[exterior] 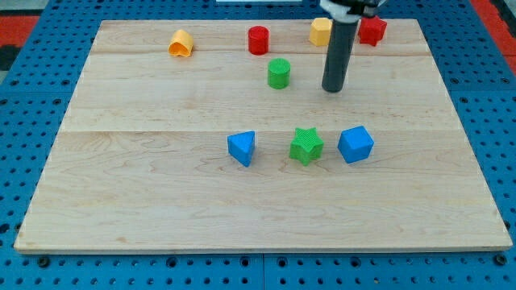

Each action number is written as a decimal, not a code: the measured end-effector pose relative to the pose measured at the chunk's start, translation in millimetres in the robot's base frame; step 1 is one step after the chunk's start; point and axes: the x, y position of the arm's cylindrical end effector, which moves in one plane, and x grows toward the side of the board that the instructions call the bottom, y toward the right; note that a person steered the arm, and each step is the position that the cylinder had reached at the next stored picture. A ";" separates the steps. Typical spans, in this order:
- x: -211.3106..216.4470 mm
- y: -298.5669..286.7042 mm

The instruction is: Push the green circle to the bottom side of the yellow heart

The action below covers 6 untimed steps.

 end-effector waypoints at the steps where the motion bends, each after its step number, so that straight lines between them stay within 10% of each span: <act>1: -30.0 -65.0; 6: 42.7 -243.9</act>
